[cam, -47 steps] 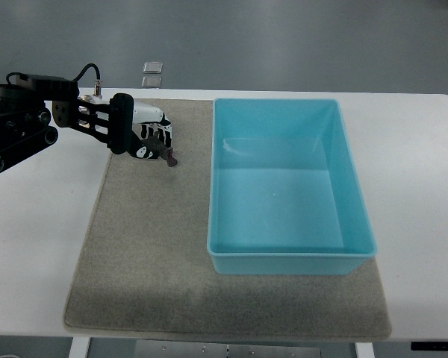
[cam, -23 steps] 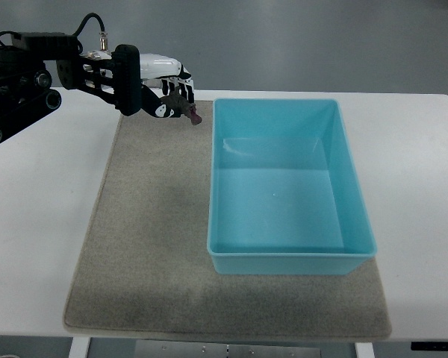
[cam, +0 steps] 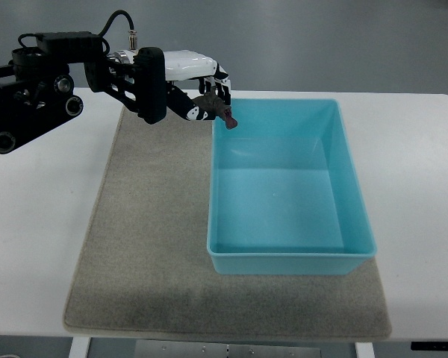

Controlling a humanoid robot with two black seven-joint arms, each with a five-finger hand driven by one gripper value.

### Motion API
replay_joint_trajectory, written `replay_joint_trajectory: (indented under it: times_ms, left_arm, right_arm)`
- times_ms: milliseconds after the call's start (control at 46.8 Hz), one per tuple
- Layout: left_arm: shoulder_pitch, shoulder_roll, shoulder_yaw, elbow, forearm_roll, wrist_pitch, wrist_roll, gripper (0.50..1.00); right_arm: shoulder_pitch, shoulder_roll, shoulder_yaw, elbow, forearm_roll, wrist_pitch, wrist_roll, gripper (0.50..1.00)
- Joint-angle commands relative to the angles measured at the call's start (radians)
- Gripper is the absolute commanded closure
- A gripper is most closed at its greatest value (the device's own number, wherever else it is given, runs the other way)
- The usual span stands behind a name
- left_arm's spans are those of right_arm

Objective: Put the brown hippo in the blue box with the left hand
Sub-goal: 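Lift the hippo with the left hand and carry it over the blue box, then open the left hand fingers to drop the hippo into the box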

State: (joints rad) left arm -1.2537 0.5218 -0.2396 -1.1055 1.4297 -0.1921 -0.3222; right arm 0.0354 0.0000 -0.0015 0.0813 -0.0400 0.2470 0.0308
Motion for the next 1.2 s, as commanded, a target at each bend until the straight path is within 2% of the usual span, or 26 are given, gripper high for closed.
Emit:
replay_joint_trajectory:
  times_ms: [0, 278, 1176]
  left_arm:
    - [0.0, -0.002, -0.003, -0.027, 0.0, 0.01, 0.0, 1.0]
    - [0.002, -0.025, -0.004, -0.071, 0.0, 0.013, 0.0, 1.0]
    - [0.046, -0.19, -0.004, -0.065, 0.0, 0.014, 0.003, 1.0]
  right_arm:
    - [0.0, 0.0, 0.0, 0.0, 0.0, 0.0, 0.0, 0.564]
    - [0.0, 0.0, 0.0, 0.0, -0.001, 0.0, 0.0, 0.564]
    - [0.0, 0.0, 0.0, 0.0, -0.001, 0.0, 0.0, 0.564]
